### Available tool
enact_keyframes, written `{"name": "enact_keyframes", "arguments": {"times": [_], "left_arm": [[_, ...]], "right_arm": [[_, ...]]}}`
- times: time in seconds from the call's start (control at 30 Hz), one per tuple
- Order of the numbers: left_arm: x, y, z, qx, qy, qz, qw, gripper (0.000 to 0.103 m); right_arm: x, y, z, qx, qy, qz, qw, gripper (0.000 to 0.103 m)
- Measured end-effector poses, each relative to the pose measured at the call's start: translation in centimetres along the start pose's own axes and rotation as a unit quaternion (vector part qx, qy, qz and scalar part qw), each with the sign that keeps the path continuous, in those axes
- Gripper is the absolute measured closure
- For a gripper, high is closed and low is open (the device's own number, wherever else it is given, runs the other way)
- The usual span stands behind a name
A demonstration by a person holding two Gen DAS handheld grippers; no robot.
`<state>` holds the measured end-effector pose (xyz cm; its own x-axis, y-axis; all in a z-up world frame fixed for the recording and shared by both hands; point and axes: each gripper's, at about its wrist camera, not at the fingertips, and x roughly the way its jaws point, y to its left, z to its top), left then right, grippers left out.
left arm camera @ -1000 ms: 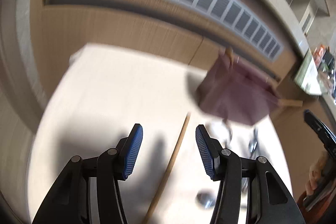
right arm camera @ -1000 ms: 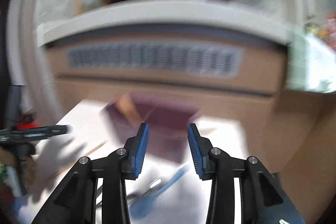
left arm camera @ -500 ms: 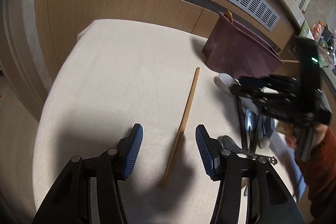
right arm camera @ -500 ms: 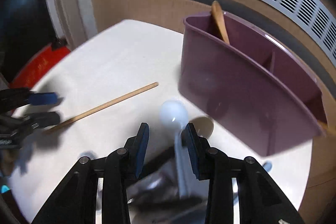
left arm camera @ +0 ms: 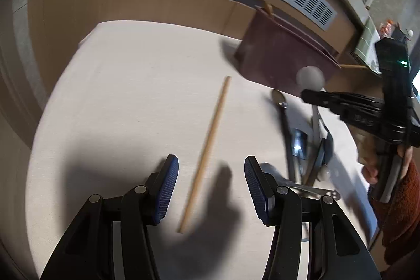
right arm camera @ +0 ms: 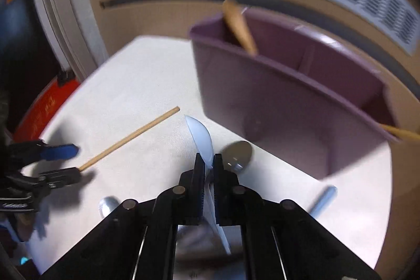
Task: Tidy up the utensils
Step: 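Grasp the light blue plastic spoon with the right tool, then grasp a silver metal spoon with the left tool while the right tool holds the blue spoon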
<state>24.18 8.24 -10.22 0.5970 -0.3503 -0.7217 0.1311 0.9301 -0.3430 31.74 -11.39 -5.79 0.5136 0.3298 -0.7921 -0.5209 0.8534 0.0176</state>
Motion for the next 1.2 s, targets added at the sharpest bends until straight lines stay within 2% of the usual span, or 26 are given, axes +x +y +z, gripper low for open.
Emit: {"name": "enact_keyframes", "arguments": {"times": [0.1,0.2,0.33,0.4,0.5,0.6,0.7,0.8,0.93,1.07,1.2], "left_arm": [[0.2,-1.7,-0.2,0.010,0.008,-0.008,0.9999,0.050],[0.3,-3.4,-0.6,0.013,0.024,-0.023,0.9994,0.050],[1.0,-5.7,-1.4,0.006,0.069,-0.063,0.9956,0.050],[1.8,-6.4,-1.5,-0.003,0.087,-0.070,0.9937,0.050],[2.8,-7.7,-0.7,0.000,0.078,-0.045,0.9960,0.050],[4.0,-8.7,0.0,0.005,0.072,-0.038,0.9967,0.050],[5.2,-10.5,0.5,0.044,0.057,-0.003,0.9974,0.050],[5.5,-11.8,-0.1,0.091,0.051,0.033,0.9940,0.050],[4.8,-12.0,-1.5,0.149,0.055,0.048,0.9861,0.050],[3.4,-10.1,-2.1,0.153,0.061,0.052,0.9850,0.050],[2.5,-7.9,-1.8,0.118,0.063,0.041,0.9901,0.050]], "right_arm": [[-3.5,-0.7,-1.4,0.012,-0.023,-0.010,1.000,0.098],[-5.9,-1.5,-2.7,0.029,-0.036,0.000,0.999,0.098],[-8.1,-2.5,-5.0,0.036,-0.047,-0.013,0.998,0.097],[-8.7,-2.6,-5.9,0.036,-0.053,-0.021,0.998,0.096],[-10.0,-3.7,-7.4,0.047,-0.066,-0.032,0.996,0.096],[-10.5,-4.0,-8.2,0.053,-0.080,-0.060,0.994,0.096],[-11.0,-4.7,-8.7,0.070,-0.089,-0.053,0.992,0.096],[-11.1,-5.4,-8.7,0.088,-0.087,-0.043,0.991,0.096],[-11.0,-6.3,-9.0,0.115,-0.085,-0.032,0.989,0.096],[-10.6,-6.8,-9.3,0.133,-0.083,-0.025,0.987,0.096],[-10.6,-6.4,-9.2,0.136,-0.083,-0.021,0.987,0.096]]}}
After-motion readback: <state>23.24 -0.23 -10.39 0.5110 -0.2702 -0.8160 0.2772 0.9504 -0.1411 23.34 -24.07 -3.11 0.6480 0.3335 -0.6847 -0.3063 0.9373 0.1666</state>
